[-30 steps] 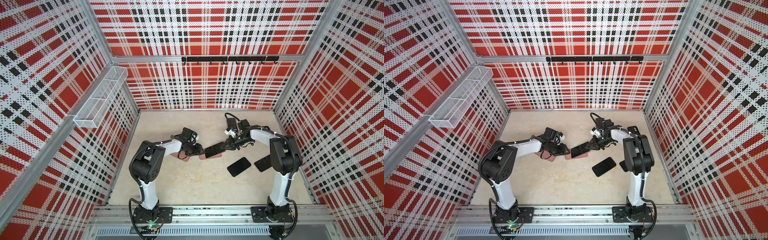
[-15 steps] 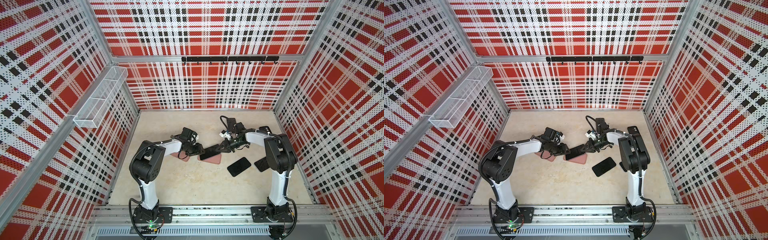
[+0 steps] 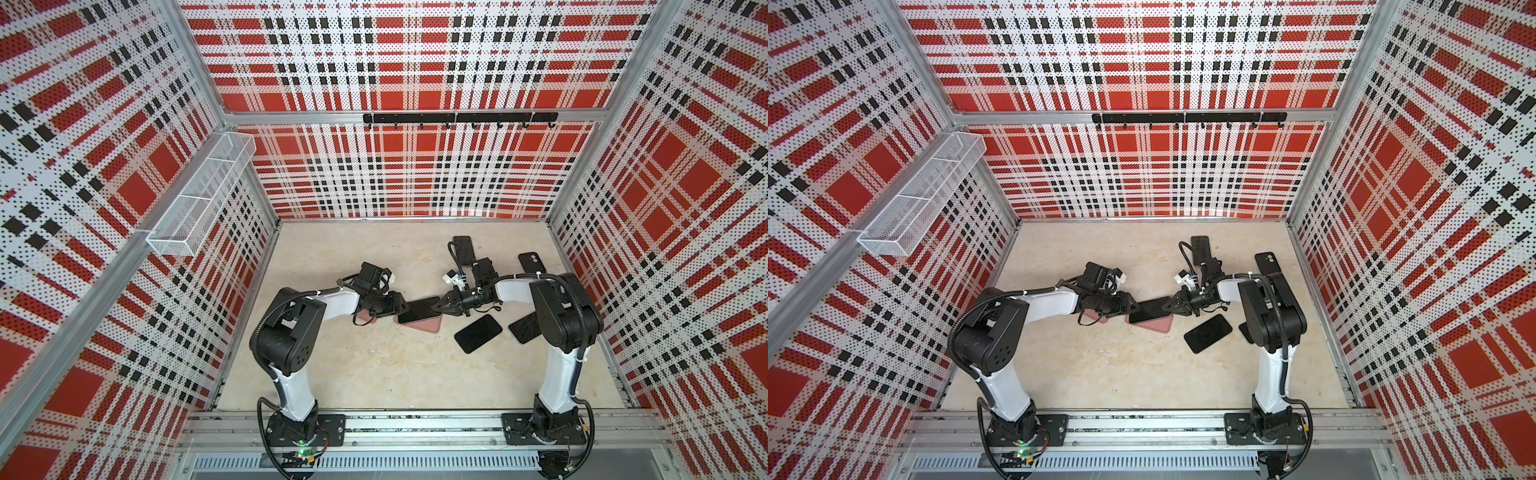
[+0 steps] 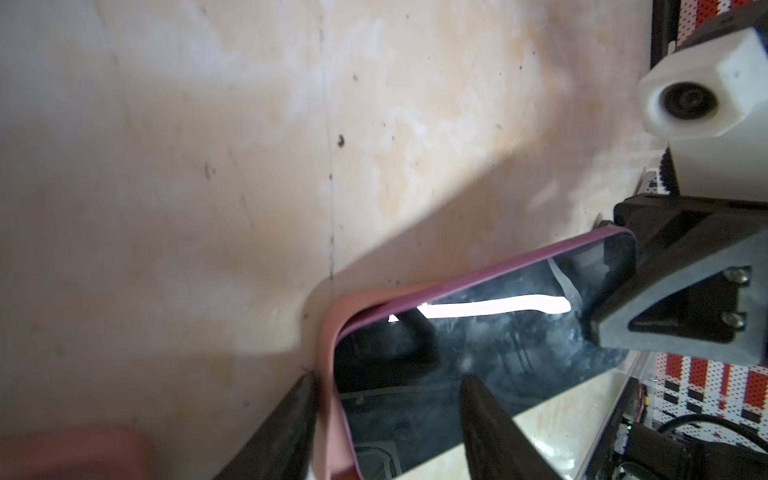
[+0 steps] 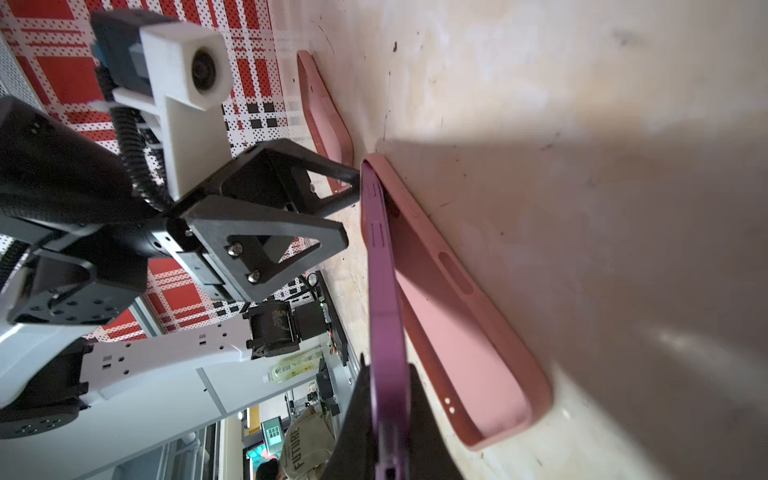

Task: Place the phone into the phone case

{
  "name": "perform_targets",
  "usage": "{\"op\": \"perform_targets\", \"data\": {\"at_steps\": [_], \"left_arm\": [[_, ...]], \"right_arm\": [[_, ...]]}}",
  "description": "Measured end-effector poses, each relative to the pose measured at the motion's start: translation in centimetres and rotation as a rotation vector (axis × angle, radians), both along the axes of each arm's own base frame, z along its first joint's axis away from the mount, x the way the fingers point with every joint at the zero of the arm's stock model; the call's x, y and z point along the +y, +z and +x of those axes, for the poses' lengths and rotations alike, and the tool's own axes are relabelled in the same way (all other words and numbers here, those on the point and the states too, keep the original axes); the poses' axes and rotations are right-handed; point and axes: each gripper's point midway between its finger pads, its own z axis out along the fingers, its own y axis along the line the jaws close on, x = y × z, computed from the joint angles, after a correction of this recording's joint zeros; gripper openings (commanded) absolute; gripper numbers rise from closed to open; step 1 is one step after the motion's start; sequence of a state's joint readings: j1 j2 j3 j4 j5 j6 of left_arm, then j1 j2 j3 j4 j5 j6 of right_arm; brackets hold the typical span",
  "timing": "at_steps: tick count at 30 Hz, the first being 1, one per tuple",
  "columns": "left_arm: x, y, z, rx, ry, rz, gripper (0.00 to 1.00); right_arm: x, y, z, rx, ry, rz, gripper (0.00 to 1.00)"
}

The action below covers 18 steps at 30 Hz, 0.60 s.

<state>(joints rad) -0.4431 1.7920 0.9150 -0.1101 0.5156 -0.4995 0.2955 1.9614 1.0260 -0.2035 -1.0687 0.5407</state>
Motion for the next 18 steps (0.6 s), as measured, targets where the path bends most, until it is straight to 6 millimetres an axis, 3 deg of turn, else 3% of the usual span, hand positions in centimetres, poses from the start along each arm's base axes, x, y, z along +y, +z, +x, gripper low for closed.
{"op": "perform_targets", "data": {"at_steps": [8,18], "left_arm": [[-0.6,0.0,-2.2,0.014,0.094,-0.053,0.54],[-0.7,0.1,-2.4,0.021,0.188,-0.073,0.53]], "right_arm": [[0.0,0.0,-0.1,0.008,-0.042,0.006,0.00],[-0.1,0.1,-0.1,0.001,-0.044,0.000,0.00]]}}
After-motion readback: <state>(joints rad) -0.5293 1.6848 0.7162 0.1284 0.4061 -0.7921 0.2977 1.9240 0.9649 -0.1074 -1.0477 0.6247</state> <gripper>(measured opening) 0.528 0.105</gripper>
